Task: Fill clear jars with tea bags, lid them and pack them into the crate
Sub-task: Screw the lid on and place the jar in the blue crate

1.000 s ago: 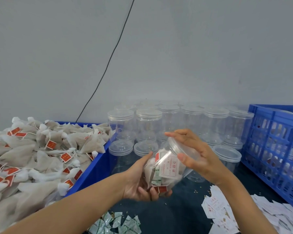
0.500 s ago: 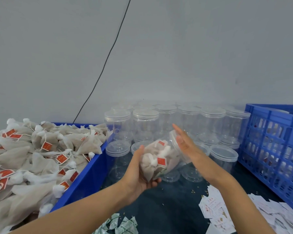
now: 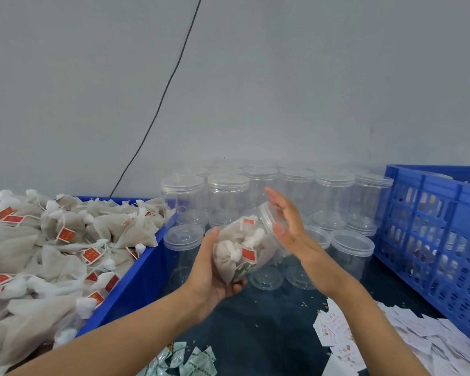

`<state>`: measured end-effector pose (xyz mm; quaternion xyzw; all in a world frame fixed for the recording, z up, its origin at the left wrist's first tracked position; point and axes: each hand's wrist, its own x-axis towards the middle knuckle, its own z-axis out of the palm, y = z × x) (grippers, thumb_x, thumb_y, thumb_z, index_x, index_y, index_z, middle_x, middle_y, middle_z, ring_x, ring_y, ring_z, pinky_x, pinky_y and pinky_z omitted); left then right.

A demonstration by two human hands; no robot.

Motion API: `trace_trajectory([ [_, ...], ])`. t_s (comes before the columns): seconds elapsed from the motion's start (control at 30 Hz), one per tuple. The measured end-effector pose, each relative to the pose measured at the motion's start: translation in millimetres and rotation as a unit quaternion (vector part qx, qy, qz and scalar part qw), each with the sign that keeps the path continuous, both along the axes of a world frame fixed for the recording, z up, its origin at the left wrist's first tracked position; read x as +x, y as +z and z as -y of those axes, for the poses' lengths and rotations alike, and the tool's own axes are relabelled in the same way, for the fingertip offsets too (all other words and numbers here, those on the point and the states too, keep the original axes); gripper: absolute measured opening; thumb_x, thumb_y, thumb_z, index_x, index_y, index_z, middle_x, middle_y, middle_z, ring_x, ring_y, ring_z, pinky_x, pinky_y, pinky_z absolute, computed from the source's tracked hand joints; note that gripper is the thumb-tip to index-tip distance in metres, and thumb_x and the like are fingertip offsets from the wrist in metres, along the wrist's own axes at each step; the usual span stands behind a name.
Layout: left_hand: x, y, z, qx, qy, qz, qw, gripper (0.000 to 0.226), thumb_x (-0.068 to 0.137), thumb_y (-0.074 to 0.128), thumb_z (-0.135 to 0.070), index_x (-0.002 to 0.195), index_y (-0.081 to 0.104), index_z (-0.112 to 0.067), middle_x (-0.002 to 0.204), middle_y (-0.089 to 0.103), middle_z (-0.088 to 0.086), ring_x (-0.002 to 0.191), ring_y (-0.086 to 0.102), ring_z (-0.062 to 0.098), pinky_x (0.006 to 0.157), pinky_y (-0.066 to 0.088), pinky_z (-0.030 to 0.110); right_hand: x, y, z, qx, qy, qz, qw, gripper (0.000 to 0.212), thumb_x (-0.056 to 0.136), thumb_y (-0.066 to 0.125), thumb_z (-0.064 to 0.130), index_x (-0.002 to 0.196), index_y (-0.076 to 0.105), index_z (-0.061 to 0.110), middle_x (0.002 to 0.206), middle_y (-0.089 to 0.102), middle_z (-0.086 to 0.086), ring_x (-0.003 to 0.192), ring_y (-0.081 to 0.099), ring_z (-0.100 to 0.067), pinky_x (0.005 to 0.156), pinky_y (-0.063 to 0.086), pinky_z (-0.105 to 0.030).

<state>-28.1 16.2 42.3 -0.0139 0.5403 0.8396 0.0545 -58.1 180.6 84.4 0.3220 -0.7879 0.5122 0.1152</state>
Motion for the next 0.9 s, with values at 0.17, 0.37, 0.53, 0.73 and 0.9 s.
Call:
trace_trajectory([
  [0.17, -2.0, -11.4, -5.0, -0.066, 0.078, -0.040, 0.994, 0.070, 0.084, 0.041, -0.065, 0.123, 0.057, -0.010, 0.101, 0.069, 0.013, 0.076, 0.063, 0.023, 0.049, 0.046, 0.026, 5.4, -12.1, -9.9, 0.013, -0.049, 0.027, 0.998, 0.053, 0.088, 0.036, 0.060, 0.137, 0.036, 0.039, 0.135, 0.036, 0.020, 0.124, 0.036, 0.007, 0.093, 0.030, -0.005],
  [0.37, 1.7, -5.6, -10.0, -0.038, 0.001, -0.009, 0.999, 0.067, 0.074, 0.046, -0.069, 0.090, 0.075, -0.011, 0.076, 0.067, 0.014, 0.055, 0.056, 0.021, 0.044, 0.039, 0.023, 12.5, -3.8, -12.4, 0.030, -0.062, -0.014, 0.998, 0.071, 0.077, 0.024, 0.082, 0.138, 0.031, 0.046, 0.130, 0.034, 0.027, 0.115, 0.037, 0.016, 0.094, 0.026, -0.015],
  [0.53, 0.7, -4.0, -5.3, 0.008, -0.050, 0.077, 0.996, 0.073, 0.076, 0.049, -0.067, 0.099, 0.067, 0.000, 0.078, 0.065, 0.019, 0.052, 0.055, 0.024, 0.039, 0.043, 0.020, 14.1, -5.7, -13.8, 0.144, -0.113, -0.190, 0.965, 0.059, 0.088, 0.023, 0.066, 0.136, 0.037, 0.035, 0.126, 0.047, 0.014, 0.109, 0.051, -0.003, 0.085, 0.047, -0.025],
  [0.73, 0.0, -4.0, -9.2, -0.006, 0.022, 0.067, 0.997, 0.065, 0.084, 0.046, -0.065, 0.094, 0.069, -0.005, 0.074, 0.069, 0.018, 0.050, 0.055, 0.022, 0.040, 0.044, 0.020, 12.3, -9.7, -7.7, 0.116, -0.171, -0.168, 0.964, 0.065, 0.085, 0.012, 0.064, 0.127, 0.045, 0.026, 0.121, 0.051, 0.011, 0.097, 0.053, -0.007, 0.077, 0.049, -0.026],
  [0.9, 2.1, -0.4, -11.1, -0.027, 0.036, 0.031, 0.999, 0.063, 0.086, 0.044, -0.064, 0.097, 0.069, -0.007, 0.074, 0.070, 0.017, 0.049, 0.058, 0.021, 0.040, 0.045, 0.022, 14.1, -8.1, -5.8, 0.083, -0.192, -0.157, 0.965, 0.061, 0.085, 0.012, 0.066, 0.121, 0.046, 0.030, 0.116, 0.050, 0.015, 0.096, 0.051, -0.004, 0.082, 0.047, -0.029],
])
